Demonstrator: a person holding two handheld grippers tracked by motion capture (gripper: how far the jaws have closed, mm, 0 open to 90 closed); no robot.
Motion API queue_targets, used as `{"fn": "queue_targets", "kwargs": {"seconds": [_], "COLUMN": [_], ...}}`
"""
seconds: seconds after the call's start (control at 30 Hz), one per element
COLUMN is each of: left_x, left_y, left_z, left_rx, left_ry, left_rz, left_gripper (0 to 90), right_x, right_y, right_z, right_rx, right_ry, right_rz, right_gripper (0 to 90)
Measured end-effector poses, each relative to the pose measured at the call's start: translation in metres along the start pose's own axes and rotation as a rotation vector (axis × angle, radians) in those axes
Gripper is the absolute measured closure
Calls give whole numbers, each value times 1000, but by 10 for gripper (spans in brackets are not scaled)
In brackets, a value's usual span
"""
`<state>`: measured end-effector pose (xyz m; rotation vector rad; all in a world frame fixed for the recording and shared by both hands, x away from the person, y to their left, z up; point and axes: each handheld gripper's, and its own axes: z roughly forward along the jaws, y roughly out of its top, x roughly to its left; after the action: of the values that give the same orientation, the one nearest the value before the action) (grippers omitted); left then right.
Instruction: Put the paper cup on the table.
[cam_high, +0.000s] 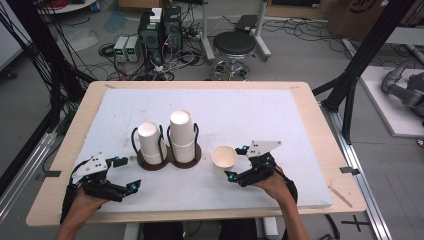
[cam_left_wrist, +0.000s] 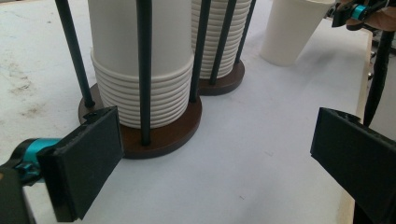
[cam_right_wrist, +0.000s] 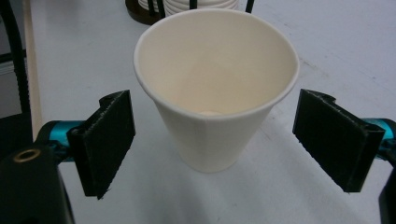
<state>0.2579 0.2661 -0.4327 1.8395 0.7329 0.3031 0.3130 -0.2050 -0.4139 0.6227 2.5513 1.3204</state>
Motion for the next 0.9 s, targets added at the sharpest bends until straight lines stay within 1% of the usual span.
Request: {"fn": "queue_targets", "kwargs": {"seconds": [0.1, 0.17, 0.27, 0.3, 0.43, 0.9], "left_x": [1, 0, 1, 1, 1, 2], "left_y": [0, 0, 0, -1, -1, -1], "left_z": [0, 0, -1, -1, -2, -4], "left_rx": [-7, -5, -3, -5, -7, -9], "left_ry": [6, 6, 7, 9, 15, 20], "left_rz": [-5, -1, -2, -7, -7, -9], "left_gripper": [23, 23, 23, 23, 23, 23], "right_x": [-1, -3, -4, -4, -7, -10], "right_y": [-3, -6, -8, -9, -14, -25], "right_z": [-6, -10, -16, -19, -29, -44], "right_rx": [-4, -6, -12, -15, -34, -53], "right_ry": [-6, -17, -21, -28, -45, -84], "right_rz": [9, 16, 25, 24, 43, 63], "right_gripper": [133, 133, 133, 134, 134, 134]}}
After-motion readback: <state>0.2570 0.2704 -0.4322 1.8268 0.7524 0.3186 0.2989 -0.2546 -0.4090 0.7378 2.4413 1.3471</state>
